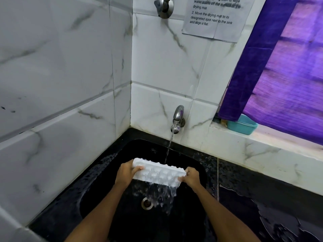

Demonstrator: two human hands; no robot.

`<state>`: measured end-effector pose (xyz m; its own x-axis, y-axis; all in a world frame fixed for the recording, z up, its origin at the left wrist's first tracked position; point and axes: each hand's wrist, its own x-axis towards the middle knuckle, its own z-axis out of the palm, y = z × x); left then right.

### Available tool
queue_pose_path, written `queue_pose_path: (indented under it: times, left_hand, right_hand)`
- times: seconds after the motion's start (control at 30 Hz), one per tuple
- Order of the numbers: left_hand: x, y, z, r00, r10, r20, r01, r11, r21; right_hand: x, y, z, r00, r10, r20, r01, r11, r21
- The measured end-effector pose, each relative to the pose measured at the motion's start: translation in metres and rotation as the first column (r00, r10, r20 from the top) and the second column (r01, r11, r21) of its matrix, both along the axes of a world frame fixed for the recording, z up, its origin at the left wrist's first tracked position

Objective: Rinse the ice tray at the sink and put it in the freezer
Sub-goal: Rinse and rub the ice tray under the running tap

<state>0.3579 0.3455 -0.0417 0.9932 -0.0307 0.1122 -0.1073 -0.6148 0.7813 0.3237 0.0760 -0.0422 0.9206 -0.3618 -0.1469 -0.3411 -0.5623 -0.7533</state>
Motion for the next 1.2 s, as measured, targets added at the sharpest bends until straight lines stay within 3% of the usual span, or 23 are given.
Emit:
queue_pose_path:
  times: [0.13,0.3,0.43,0.53,0.63,0.73,0.83,1.03,1.2]
  left_hand:
    - [-0.002,0.001,-0.010,0.997,-0.073,-0.015,0.072,0.997,-0.038]
    - [0.001,-0.003,-0.015,0.979,0.048,-0.197,-0.090,0.973,-0.211]
    - [0.000,-0.005,-0.019,0.896,0.147,-0.420,-0.342,0.831,-0.438]
    - [0.000,-0.008,-0.018,0.872,0.256,-0.417,-0.455,0.738,-0.498]
    - [0.004,-0.008,-0.008,0.832,0.361,-0.420,-0.545,0.673,-0.500]
    - [0.008,-0.012,0.003,0.810,0.404,-0.425,-0.579,0.668,-0.468]
    - [0.011,-0.015,0.011,0.800,0.444,-0.404,-0.594,0.683,-0.426]
    - [0.017,-0.011,0.025,0.824,0.440,-0.355,-0.554,0.758,-0.344]
    - [0.017,-0.007,0.028,0.807,0.460,-0.369,-0.578,0.744,-0.336]
  right_hand:
    - [-0.004,-0.001,0.001,0.987,-0.088,0.138,0.091,0.996,-0.017]
    - [0.012,0.003,0.013,0.998,-0.044,0.033,0.044,0.999,-0.008]
    - [0.024,0.021,0.025,0.999,-0.011,0.044,0.009,0.998,0.065]
    - [0.039,0.034,0.038,0.995,0.091,0.050,-0.091,0.996,-0.013]
    - [0.055,0.044,0.049,0.979,0.197,0.043,-0.192,0.976,-0.104]
    - [0.065,0.054,0.054,0.966,0.211,-0.151,-0.248,0.923,-0.295]
    - [0.069,0.059,0.055,0.921,0.240,-0.306,-0.336,0.889,-0.311]
    - [0.066,0.049,0.057,0.894,0.256,-0.367,-0.415,0.781,-0.467]
    - [0.066,0.039,0.063,0.901,0.303,-0.312,-0.412,0.823,-0.391]
